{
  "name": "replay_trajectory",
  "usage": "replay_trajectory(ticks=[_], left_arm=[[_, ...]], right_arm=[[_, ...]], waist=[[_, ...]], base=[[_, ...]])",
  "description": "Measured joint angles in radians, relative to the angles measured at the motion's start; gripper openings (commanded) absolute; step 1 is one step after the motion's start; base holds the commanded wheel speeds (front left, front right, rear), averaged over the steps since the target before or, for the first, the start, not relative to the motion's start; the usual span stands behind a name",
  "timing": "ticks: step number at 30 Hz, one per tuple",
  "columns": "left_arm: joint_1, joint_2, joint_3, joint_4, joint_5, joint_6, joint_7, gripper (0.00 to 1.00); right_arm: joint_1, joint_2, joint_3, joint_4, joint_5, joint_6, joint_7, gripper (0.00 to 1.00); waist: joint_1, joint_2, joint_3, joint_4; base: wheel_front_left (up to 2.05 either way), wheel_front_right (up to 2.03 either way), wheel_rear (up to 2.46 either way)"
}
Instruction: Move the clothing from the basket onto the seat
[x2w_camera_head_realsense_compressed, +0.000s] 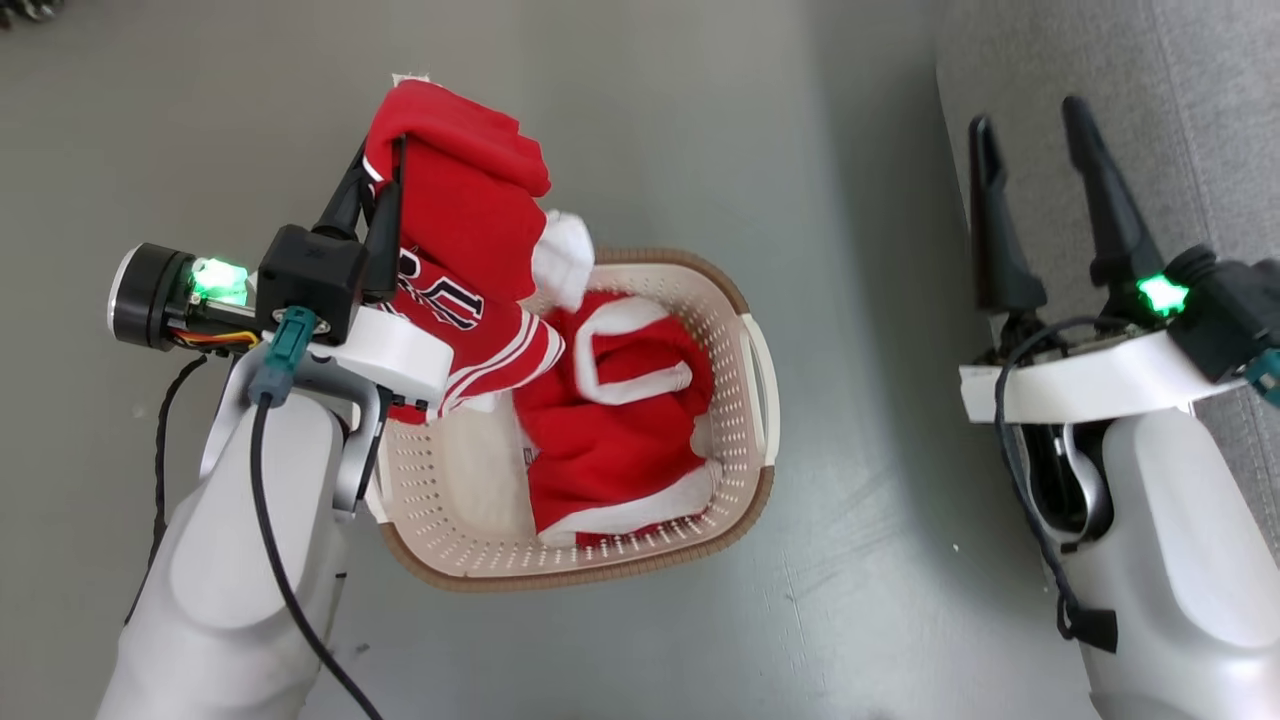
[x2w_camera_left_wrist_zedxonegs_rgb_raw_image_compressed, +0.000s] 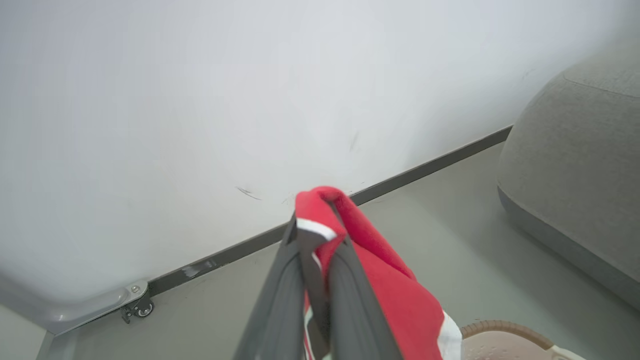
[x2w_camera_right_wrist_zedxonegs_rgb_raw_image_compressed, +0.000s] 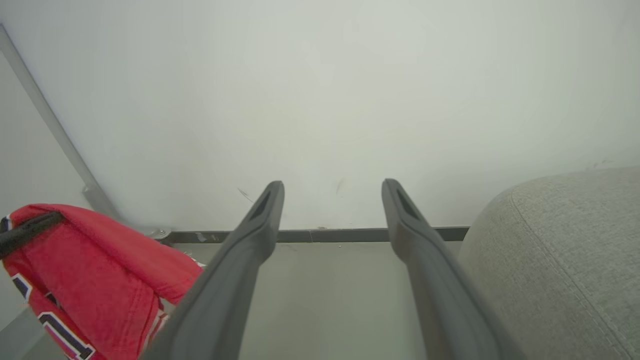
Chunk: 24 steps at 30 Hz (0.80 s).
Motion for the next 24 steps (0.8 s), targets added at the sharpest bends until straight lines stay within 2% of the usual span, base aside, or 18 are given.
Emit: replay_trajectory(ticks=[14, 24], left_arm=[[0.078, 0.021, 0.002, -0.09, -0.027, -0.039, 0.0, 0.0], [0.101, 0.032, -0.016, -0.114, -0.043, -0.084, 0.0, 0.0]], right_arm=[[0.081, -0.026, 0.015, 0.047, -0.012, 0.0, 0.0, 1.0], [0.146, -0.049, 0.097, 0.092, -0.014, 0.0, 0.0, 1.0]], waist=[[0.0, 0.0, -0.122, 0.029], [0.0, 0.0, -0.227, 0.048]], base=[[0.0, 0.0, 0.0], [0.0, 0.0, 0.0]])
